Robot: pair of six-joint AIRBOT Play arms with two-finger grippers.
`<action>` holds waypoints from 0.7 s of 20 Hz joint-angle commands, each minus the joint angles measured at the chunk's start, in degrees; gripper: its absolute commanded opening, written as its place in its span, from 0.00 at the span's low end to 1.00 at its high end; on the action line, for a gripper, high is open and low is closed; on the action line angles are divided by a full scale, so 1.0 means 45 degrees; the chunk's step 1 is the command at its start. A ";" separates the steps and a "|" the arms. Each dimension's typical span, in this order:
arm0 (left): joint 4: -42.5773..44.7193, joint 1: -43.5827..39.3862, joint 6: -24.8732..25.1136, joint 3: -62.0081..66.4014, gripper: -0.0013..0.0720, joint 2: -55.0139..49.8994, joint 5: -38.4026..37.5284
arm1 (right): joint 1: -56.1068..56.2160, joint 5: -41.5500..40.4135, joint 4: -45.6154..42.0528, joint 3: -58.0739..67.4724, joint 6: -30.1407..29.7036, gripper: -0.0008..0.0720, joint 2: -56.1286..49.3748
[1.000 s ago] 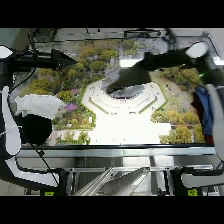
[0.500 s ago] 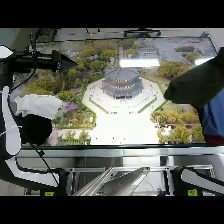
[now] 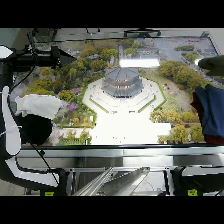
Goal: Fold the shirts.
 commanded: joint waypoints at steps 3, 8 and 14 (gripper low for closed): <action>0.0015 0.0000 -0.0005 0.0000 0.03 -0.0005 0.0073 | -0.2565 0.1685 -0.0544 -0.5304 0.1127 0.04 0.1875; 0.0024 0.0000 0.0044 0.0000 0.03 -0.0005 -0.0427 | -0.3993 0.2191 -0.4420 -0.9160 0.2331 0.04 0.2832; 0.0019 0.0000 0.0039 0.0000 0.03 -0.0189 -0.0340 | -0.3993 0.2142 -0.6057 -1.0739 0.2302 0.98 0.2438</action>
